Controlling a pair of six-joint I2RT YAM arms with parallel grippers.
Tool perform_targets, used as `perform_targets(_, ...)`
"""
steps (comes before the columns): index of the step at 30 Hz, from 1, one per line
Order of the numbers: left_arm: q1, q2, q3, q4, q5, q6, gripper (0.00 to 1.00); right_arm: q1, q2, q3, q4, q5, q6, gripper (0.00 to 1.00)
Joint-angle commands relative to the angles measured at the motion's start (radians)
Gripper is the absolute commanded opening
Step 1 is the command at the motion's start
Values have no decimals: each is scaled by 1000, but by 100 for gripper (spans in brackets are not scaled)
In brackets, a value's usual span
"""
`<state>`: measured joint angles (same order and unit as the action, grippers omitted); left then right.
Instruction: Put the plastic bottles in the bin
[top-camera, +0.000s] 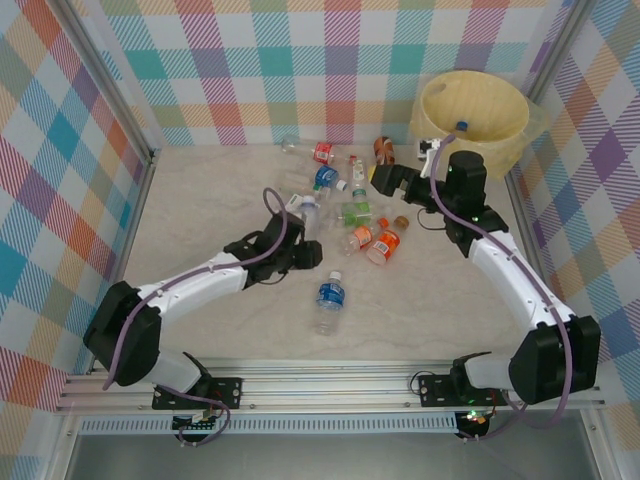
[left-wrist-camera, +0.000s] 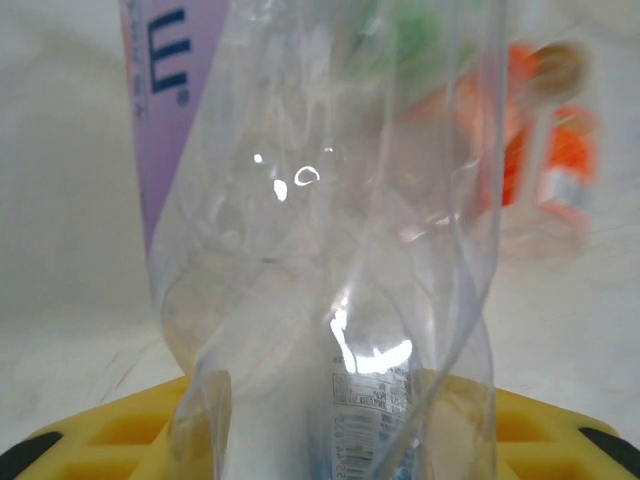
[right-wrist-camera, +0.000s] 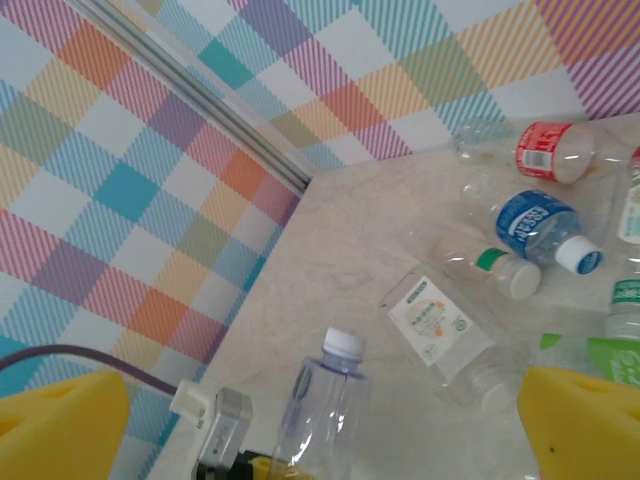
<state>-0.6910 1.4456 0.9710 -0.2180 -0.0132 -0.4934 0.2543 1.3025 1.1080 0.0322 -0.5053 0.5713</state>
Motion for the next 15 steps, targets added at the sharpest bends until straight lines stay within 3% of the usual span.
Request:
perform_targets(1, 28, -49, 52, 133, 175, 94, 39, 14, 24, 66, -12, -59, 61, 100)
perform_targets(7, 61, -31, 116, 238, 408, 123, 39, 28, 81, 131, -29, -213, 76, 100)
perform_targets(15, 64, 3, 151, 434, 608, 68, 39, 49, 130, 176, -39, -313, 73, 100)
